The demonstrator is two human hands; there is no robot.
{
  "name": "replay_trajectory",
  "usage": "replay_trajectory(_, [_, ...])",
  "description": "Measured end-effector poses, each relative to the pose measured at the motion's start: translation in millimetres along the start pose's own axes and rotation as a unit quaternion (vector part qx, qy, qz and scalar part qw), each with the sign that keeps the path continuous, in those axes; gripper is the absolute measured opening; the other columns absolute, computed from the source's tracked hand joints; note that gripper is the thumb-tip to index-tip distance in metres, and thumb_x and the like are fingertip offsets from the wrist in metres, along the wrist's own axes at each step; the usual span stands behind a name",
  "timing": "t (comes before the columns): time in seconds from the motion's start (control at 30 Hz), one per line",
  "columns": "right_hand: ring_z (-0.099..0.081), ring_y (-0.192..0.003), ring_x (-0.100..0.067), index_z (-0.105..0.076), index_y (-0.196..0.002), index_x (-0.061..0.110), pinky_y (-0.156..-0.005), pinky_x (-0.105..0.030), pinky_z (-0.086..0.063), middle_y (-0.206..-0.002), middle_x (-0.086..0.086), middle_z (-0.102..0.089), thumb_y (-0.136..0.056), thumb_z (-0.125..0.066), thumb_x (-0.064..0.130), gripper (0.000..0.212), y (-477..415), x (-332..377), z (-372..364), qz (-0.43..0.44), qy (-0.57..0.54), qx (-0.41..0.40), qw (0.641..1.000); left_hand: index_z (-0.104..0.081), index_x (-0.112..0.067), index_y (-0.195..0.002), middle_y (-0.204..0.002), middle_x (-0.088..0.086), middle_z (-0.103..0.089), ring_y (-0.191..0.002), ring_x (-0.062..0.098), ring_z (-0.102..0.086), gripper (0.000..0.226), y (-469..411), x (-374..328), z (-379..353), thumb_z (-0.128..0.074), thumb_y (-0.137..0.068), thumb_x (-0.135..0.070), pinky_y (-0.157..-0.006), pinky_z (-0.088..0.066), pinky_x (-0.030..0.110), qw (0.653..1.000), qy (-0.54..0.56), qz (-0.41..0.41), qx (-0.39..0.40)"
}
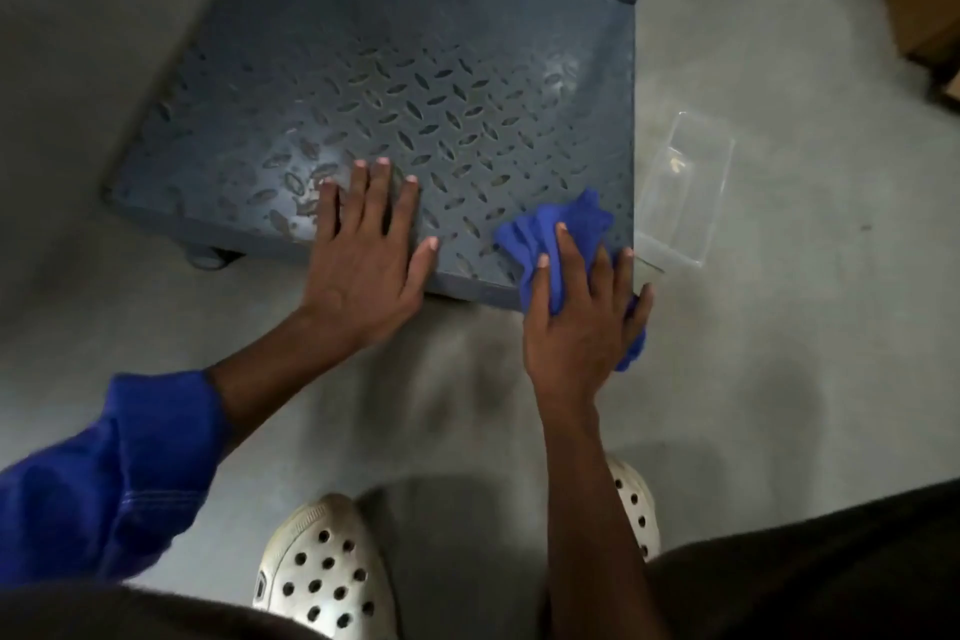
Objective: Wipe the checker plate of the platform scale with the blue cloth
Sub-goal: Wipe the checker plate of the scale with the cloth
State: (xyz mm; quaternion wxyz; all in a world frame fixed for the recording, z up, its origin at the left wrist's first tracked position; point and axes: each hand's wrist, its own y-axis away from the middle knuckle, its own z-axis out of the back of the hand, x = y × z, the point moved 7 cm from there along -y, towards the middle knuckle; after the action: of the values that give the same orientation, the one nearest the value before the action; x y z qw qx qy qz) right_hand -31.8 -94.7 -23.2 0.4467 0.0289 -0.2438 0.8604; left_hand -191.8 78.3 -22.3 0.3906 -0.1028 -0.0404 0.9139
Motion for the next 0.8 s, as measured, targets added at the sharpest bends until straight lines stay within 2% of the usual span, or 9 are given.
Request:
replay_trajectory(0.07, [-0.036, -0.155, -0.030, -0.048, -0.152, 0.045, -0.125, -0.056, -0.024, -0.157, -0.002, -0.053, -0.108, -0.036, 0.057, 0.047, -12, -4, -2, -0.025, -0.001, 0.024, 0.999, -0.009, -0.012, -0.170, -0.176, 0.025, -0.005, -0.164, 0.043, -0.001, 0.084, -17, -9, -4, -0.007, -0.105, -0.065, -0.131, -0.001, 0.062, 0.998, -0.007, -0.024, 0.053])
replay_trajectory(0.17, [-0.031, -0.155, -0.040, -0.035, -0.160, 0.043, -0.116, -0.057, -0.038, -0.165, -0.007, -0.042, -0.108, -0.032, 0.059, 0.054, -33, -10, -8, -0.049, -0.004, 0.086, 0.995, 0.003, -0.013, -0.170, -0.175, 0.027, 0.009, -0.162, 0.047, 0.009, 0.091, -35, -19, -10, -0.001, -0.100, -0.070, -0.130, 0.003, 0.065, 0.991, -0.032, -0.044, 0.120])
replay_trajectory(0.23, [-0.027, -0.156, -0.040, -0.023, -0.163, 0.046, -0.112, -0.055, -0.042, -0.171, -0.004, -0.030, -0.110, -0.029, 0.059, 0.055, -54, -16, -17, -0.066, -0.021, 0.139, 0.988, 0.007, -0.012, -0.169, -0.174, 0.028, 0.013, -0.161, 0.049, 0.012, 0.089, -40, -28, -15, 0.001, -0.100, -0.069, -0.128, 0.001, 0.070, 0.987, -0.055, -0.047, 0.140])
replay_trajectory(0.33, [-0.034, -0.154, -0.035, -0.014, -0.164, 0.047, -0.115, -0.054, -0.041, -0.174, -0.002, -0.020, -0.109, -0.029, 0.060, 0.059, -90, -18, -29, -0.072, -0.088, 0.191, 0.975, 0.007, -0.011, -0.168, -0.174, 0.028, 0.011, -0.161, 0.049, 0.010, 0.091, -47, -39, -17, 0.009, -0.096, -0.067, -0.125, -0.002, 0.075, 0.986, -0.080, -0.053, 0.137])
replay_trajectory(0.53, [-0.046, -0.143, -0.036, -0.017, -0.165, 0.043, -0.113, -0.047, -0.040, -0.166, -0.007, -0.032, -0.110, -0.032, 0.057, 0.059, -171, -14, -62, -0.104, -0.151, 0.216, 0.959, -0.002, -0.014, -0.171, -0.175, 0.027, 0.009, -0.162, 0.045, 0.013, 0.093, -105, -77, -28, 0.000, -0.097, -0.070, -0.124, 0.004, 0.074, 0.985, -0.038, -0.101, 0.135])
replay_trajectory(0.67, [-0.049, -0.141, -0.038, -0.020, -0.165, 0.041, -0.112, -0.045, -0.039, -0.161, -0.011, -0.039, -0.109, -0.033, 0.057, 0.059, -237, -7, -98, -0.102, -0.159, 0.202, 0.961, -0.002, -0.017, -0.171, -0.177, 0.020, 0.011, -0.162, 0.042, 0.016, 0.092, -145, -90, -37, -0.012, -0.100, -0.075, -0.124, 0.012, 0.072, 0.991, -0.007, -0.052, 0.125])
replay_trajectory(0.8, [-0.045, -0.145, -0.038, -0.021, -0.165, 0.035, -0.116, -0.039, -0.036, -0.163, -0.018, -0.039, -0.110, -0.033, 0.056, 0.061, -309, 2, -133, -0.091, -0.163, 0.224, 0.957, -0.003, -0.017, -0.171, -0.177, 0.019, 0.010, -0.163, 0.041, 0.015, 0.092, -156, -89, -40, -0.013, -0.101, -0.076, -0.125, 0.009, 0.072, 0.994, 0.005, -0.025, 0.108])
